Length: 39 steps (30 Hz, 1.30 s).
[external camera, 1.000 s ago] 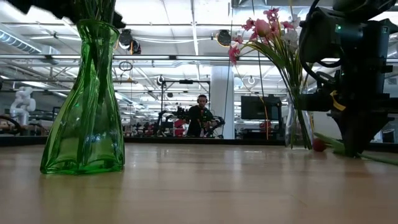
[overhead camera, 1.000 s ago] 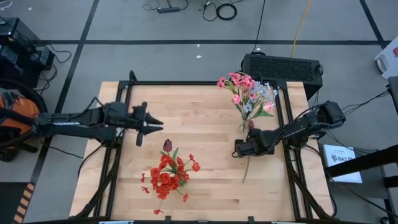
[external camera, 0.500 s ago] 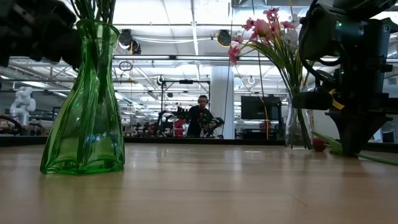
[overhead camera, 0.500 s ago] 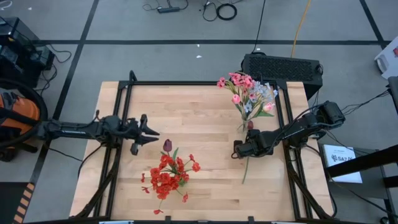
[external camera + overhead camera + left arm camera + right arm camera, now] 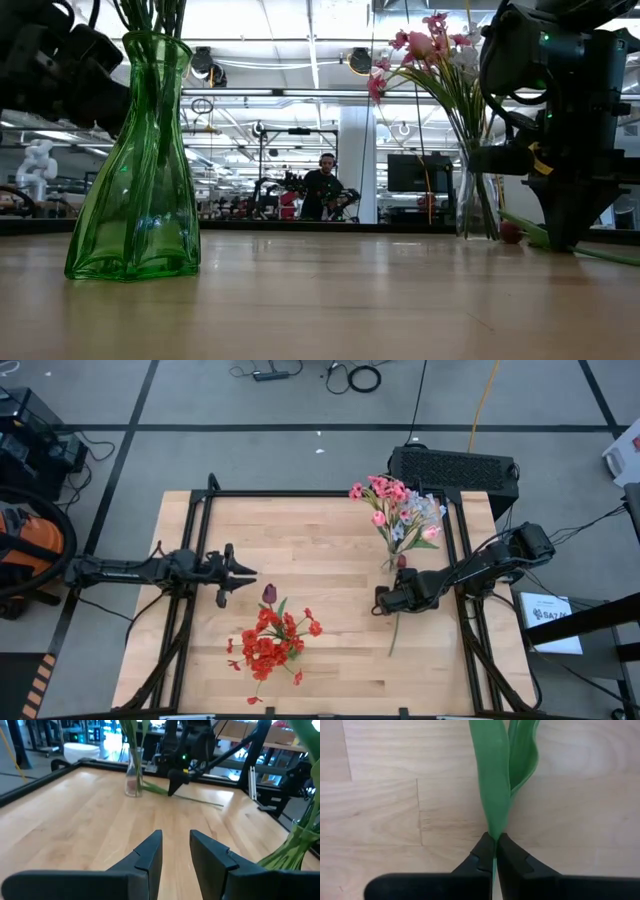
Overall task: Sort flowers into vase by color
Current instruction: Put the dark red flower into the green vase
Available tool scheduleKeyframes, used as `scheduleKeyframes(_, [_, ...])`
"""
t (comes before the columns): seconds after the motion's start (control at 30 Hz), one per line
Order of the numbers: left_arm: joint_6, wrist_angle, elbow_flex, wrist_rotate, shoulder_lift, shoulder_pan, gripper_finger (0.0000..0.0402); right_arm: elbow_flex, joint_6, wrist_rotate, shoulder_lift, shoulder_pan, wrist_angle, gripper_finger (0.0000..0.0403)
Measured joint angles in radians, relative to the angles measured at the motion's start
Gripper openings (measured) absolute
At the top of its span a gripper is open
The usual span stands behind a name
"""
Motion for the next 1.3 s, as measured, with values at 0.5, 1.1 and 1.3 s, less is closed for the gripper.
scheduleKeyframes(0.5, [0.009,-0.021,0.0,0.003,0.0,0.0,0.0105,0.001,-0.194,0.029,-0.001,0.0,0.013,0.0])
scheduleKeyframes(1.1, [0.035,-0.02,-0.001,-0.037,0.0,0.0,0.0105,0.002,-0.171,0.03,-0.188,0.226,-0.14,0.0])
scheduleKeyframes(1.3, [0.035,-0.02,-0.001,-0.037,0.0,0.0,0.0105,0.002,-0.38,0.052,-0.3,0.305,0.077,0.0])
